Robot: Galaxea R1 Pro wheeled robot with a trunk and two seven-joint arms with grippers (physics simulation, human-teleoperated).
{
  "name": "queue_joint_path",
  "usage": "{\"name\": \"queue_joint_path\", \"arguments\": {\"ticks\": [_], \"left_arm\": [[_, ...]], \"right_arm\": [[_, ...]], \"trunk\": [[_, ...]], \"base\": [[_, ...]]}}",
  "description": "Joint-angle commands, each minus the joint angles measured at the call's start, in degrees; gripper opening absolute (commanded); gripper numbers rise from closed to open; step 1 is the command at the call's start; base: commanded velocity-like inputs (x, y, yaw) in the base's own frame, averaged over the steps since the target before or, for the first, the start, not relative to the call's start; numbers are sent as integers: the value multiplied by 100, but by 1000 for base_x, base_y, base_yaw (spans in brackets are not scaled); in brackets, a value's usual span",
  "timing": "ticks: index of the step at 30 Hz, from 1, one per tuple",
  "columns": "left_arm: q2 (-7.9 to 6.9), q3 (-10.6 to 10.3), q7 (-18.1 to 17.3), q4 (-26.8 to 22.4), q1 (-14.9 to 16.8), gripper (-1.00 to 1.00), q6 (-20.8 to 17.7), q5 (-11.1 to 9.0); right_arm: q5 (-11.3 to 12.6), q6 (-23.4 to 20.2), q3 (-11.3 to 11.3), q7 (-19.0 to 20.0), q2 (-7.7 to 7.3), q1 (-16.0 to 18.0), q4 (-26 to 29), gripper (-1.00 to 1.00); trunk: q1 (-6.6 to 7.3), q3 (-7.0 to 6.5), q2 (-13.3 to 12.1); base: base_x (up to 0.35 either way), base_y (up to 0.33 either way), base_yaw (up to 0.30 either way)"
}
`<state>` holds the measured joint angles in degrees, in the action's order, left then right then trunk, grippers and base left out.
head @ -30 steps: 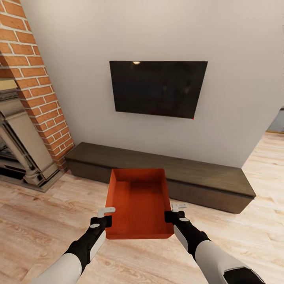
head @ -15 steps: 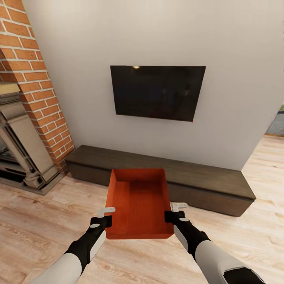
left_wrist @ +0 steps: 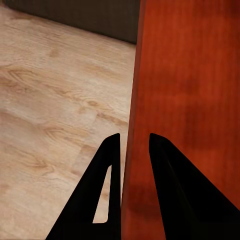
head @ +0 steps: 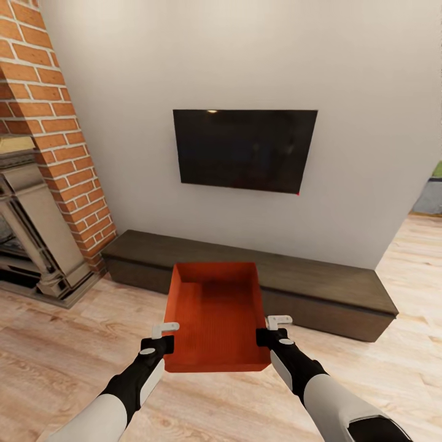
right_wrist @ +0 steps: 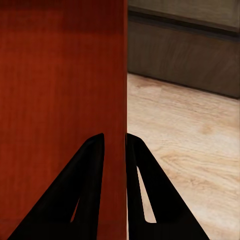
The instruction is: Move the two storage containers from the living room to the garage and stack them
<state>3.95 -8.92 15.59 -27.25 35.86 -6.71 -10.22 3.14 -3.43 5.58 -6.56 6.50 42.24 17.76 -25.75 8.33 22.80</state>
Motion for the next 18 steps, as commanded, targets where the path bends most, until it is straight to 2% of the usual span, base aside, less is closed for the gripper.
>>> {"name": "queue_joint_path", "arguments": {"ticks": [1, 18], "left_arm": [[-52, -43, 85, 0, 0, -100, -41, -41], [-50, -45, 85, -9, 1, -100, -34, -41]], "right_arm": [[-41, -35, 13, -38, -8, 8, 26, -100], [-41, -29, 13, -37, -8, 5, 26, -100]], "trunk": [[-4, 2, 12], [-4, -157, 12]], "base": [[0, 0, 0], [0, 0, 0]]}}
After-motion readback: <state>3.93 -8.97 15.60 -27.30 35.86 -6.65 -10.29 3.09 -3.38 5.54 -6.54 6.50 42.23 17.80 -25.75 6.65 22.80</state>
